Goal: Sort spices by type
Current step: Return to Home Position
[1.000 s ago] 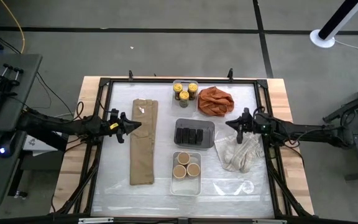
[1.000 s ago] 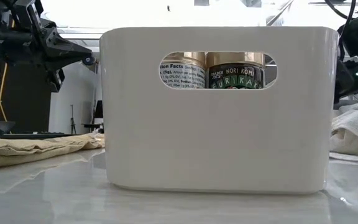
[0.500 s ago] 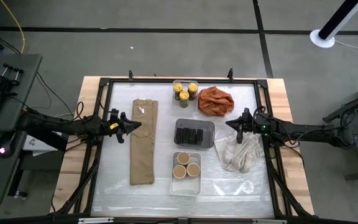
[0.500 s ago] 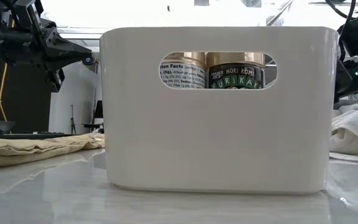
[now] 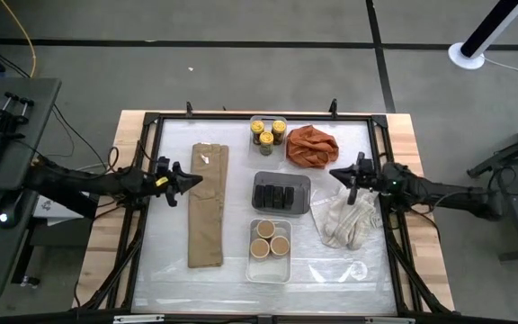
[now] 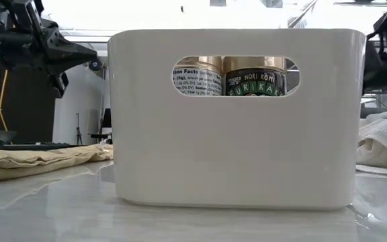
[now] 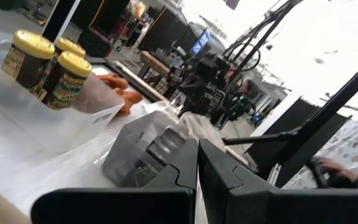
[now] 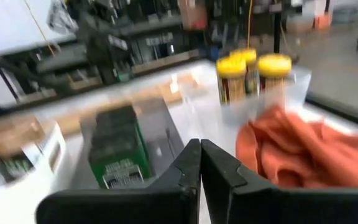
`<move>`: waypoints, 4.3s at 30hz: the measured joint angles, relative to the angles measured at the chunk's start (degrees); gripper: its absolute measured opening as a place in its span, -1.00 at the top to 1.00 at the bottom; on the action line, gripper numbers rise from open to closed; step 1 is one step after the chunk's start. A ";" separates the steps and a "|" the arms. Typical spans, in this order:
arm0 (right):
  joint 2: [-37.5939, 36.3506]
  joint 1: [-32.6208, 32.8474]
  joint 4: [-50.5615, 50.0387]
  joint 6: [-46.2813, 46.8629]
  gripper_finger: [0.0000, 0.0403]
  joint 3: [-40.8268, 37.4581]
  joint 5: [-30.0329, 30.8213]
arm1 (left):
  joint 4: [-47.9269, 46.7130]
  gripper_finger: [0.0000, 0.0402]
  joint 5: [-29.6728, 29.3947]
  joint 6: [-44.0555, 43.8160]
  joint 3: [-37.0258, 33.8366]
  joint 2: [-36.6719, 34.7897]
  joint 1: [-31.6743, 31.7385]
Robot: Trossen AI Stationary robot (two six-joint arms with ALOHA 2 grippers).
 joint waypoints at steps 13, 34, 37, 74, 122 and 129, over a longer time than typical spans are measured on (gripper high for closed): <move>-10.68 0.79 2.88 0.01 0.98 -0.04 0.07 | -3.65 1.00 -0.09 0.01 0.04 -14.89 0.35; -10.51 8.83 0.57 0.01 0.98 -0.07 -0.20 | -3.08 1.00 0.02 0.01 0.04 -16.03 1.14; -10.26 8.83 0.57 0.01 0.98 -0.07 -0.20 | -3.08 1.00 0.04 0.01 0.04 -16.03 1.07; -9.94 8.81 0.61 0.01 0.98 -0.11 -0.17 | -16.11 1.00 12.83 37.80 0.09 -16.02 1.64; -9.85 8.81 0.59 0.01 0.98 -0.13 -0.15 | -16.38 1.00 12.85 37.08 0.09 -15.86 1.90; -9.85 8.81 0.59 0.01 0.98 -0.13 -0.16 | -16.37 1.00 12.85 37.08 0.09 -15.86 1.88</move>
